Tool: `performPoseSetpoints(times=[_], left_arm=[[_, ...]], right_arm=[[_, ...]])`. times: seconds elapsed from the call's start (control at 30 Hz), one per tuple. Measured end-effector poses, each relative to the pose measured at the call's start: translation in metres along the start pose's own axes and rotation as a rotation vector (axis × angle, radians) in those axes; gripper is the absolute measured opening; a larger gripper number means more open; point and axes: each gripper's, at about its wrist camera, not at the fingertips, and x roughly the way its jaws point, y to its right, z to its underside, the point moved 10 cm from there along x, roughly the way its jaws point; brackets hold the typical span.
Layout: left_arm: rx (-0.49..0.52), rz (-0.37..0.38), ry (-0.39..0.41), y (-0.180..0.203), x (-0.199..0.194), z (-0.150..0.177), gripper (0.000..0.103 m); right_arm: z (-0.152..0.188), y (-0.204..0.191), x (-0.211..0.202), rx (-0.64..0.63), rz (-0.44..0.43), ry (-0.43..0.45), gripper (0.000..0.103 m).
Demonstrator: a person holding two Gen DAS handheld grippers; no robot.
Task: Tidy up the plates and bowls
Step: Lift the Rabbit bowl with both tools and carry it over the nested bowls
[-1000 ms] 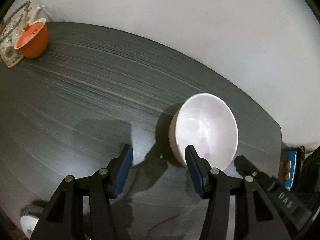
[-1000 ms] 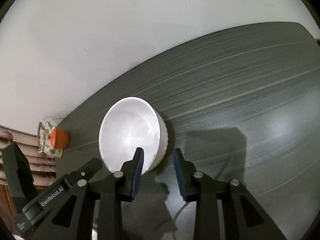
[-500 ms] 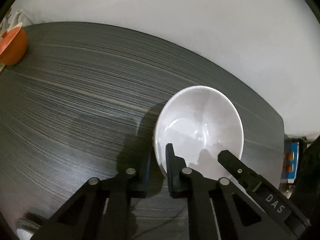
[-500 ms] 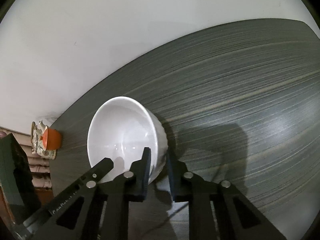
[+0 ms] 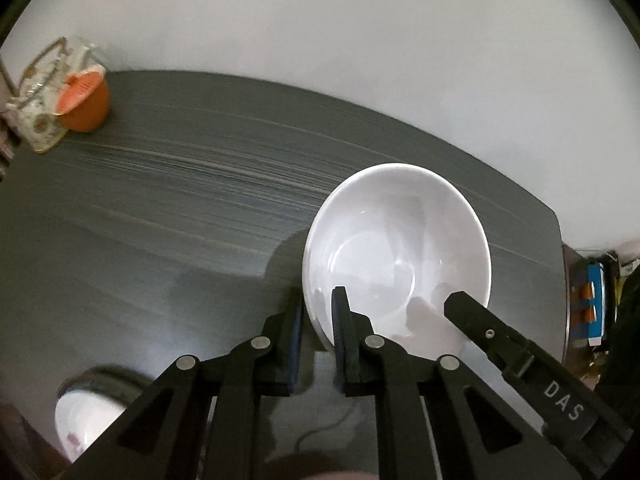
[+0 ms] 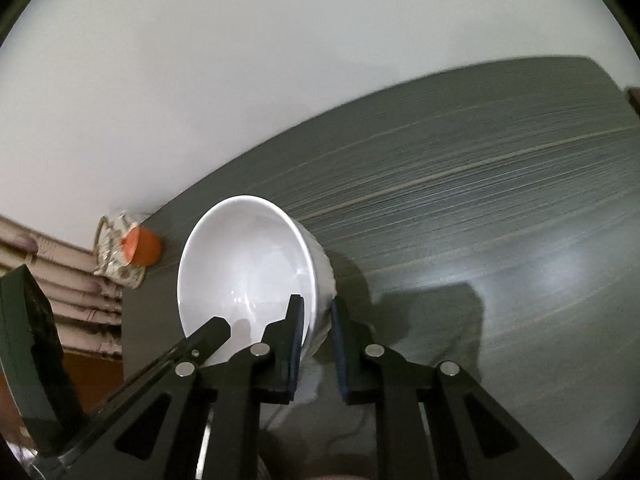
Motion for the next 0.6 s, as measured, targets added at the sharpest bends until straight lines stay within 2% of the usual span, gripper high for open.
performPoseSetpoints(times=[0.1,0.3,0.6], left_arm=[[0.022,-0.016,0.035,0.004,-0.022,0.013,0.011],[0.029,-0.026,0.076,-0.011,-0.073,0.056,0.012],[0.025,-0.003,0.063,-0.019,-0.114,0.129,0.012]], right_arm=[[0.014,-0.011,-0.025,-0.021,-0.020,0.030,0.015],[0.051,-0.028,-0.067,-0.070,-0.026,0.069,0.015],[0.111,-0.032,-0.099,-0.078,-0.034,0.062,0.015]])
